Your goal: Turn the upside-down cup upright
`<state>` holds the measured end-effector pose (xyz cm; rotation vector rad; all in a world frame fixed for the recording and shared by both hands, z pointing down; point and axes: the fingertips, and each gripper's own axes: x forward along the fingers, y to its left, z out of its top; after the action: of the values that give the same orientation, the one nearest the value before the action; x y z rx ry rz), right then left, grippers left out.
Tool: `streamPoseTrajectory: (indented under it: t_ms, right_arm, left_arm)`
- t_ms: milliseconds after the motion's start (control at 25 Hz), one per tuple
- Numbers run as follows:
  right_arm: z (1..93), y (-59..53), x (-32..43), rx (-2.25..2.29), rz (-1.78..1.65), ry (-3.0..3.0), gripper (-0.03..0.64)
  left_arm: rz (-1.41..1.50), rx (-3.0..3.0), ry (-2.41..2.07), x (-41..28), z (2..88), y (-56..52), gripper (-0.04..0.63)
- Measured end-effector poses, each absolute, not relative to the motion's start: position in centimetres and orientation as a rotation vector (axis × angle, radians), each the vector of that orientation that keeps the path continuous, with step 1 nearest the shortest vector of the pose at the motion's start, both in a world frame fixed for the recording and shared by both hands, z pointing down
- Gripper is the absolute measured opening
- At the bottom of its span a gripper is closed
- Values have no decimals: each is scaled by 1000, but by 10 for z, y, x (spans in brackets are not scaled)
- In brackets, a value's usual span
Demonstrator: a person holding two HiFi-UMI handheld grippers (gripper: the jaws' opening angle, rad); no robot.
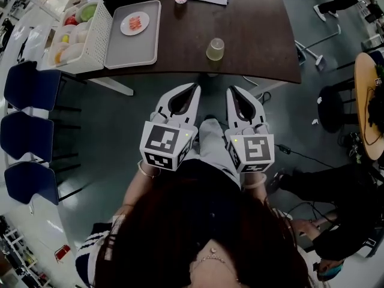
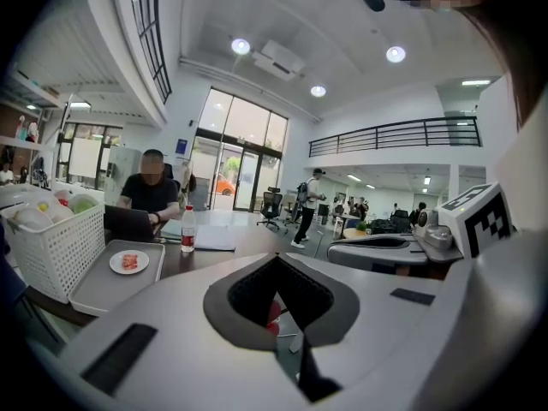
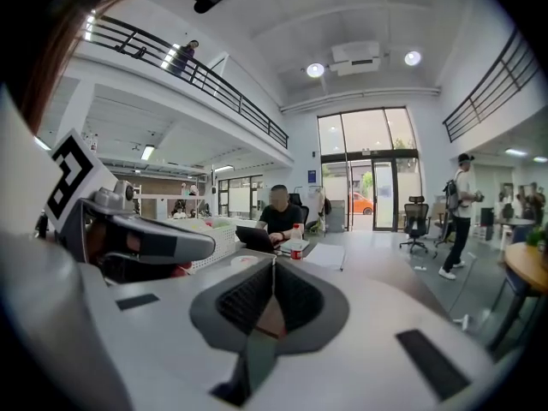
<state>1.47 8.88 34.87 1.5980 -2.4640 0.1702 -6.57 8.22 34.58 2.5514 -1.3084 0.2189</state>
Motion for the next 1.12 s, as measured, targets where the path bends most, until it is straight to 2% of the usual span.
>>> streamPoseTrajectory:
  t_ms: [600, 1120]
  right_arm:
    - [366, -26, 44, 1478, 166, -2513, 17]
    - [384, -78, 48, 1485, 126, -2481, 17]
  left_arm:
    - [204, 2464, -1418, -36, 366, -25, -6]
    - [200, 2438, -1449, -36, 374, -73, -6]
